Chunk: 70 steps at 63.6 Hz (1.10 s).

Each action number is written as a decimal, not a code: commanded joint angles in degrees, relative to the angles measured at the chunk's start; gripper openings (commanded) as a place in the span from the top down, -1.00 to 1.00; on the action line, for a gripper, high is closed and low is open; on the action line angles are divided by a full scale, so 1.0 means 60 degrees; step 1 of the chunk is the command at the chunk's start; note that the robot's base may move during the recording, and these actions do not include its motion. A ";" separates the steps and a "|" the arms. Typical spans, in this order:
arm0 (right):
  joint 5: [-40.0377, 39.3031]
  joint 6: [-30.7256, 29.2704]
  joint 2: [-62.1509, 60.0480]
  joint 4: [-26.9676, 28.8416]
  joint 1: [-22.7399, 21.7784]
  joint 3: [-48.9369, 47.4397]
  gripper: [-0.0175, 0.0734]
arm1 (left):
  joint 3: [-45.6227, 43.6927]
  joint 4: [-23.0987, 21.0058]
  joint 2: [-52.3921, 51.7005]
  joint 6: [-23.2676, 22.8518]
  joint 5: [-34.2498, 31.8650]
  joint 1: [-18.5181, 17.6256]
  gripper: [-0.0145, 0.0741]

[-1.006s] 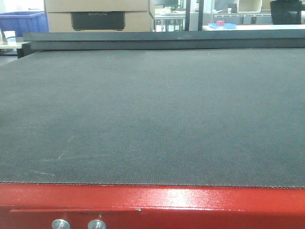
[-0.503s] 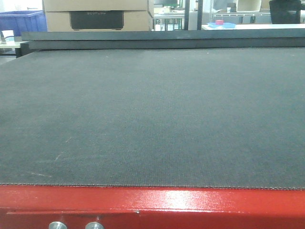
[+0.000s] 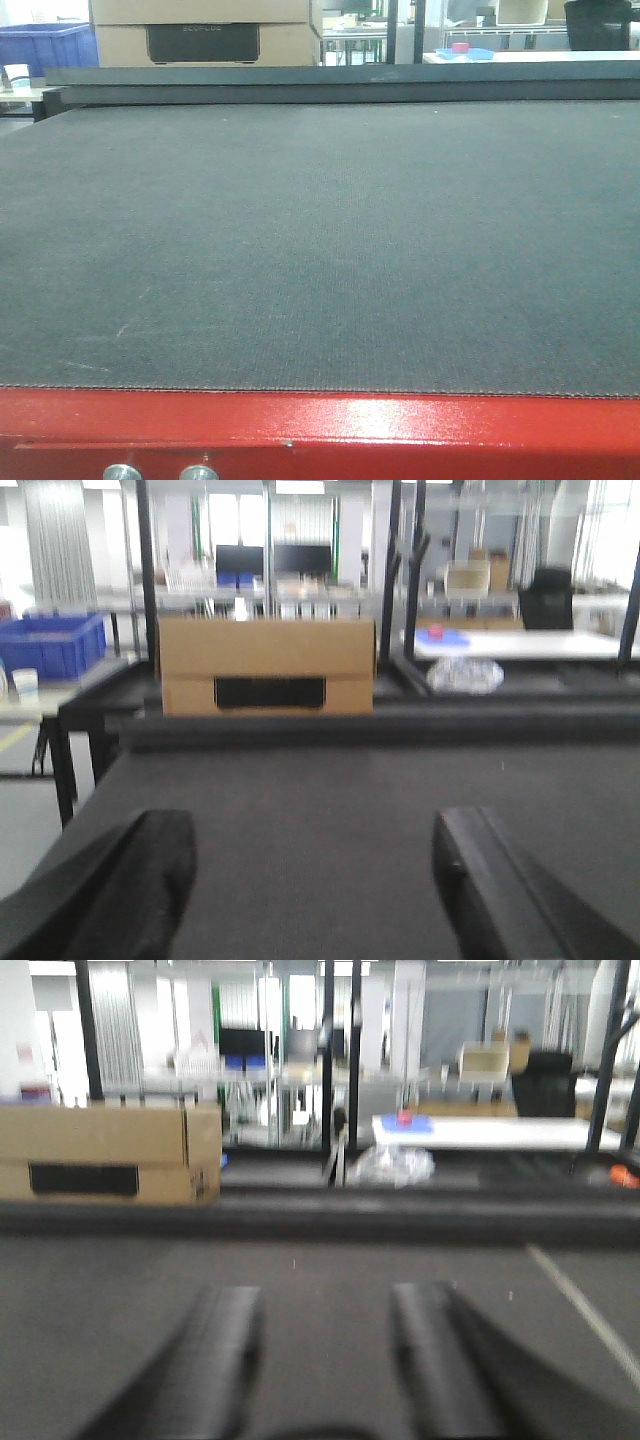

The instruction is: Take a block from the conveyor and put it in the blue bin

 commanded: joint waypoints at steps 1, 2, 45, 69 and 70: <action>0.0458 0.0000 0.1195 -0.0042 -0.0026 -0.0511 -0.33 | -0.0816 0.0044 0.1118 -0.0041 0.0801 -0.0113 -0.42; 0.0458 -0.0018 0.1359 -0.0115 -0.0026 -0.0533 -0.38 | -0.0880 0.0044 0.1239 -0.0063 0.0844 -0.0173 -0.44; 0.4931 -0.0683 0.7100 -0.0445 -0.2180 -0.2842 -0.50 | -0.1017 0.0224 0.3826 -0.0515 0.1677 -0.2290 -0.58; 0.4725 -0.2622 0.8960 0.0561 -0.3003 -0.2842 -0.50 | -0.1017 0.0294 0.3826 -0.0515 0.1798 -0.2391 -0.58; 0.4728 -0.2658 0.9030 0.0561 -0.3003 -0.2842 -0.50 | -0.1017 0.0294 0.3826 -0.0515 0.1798 -0.2391 -0.58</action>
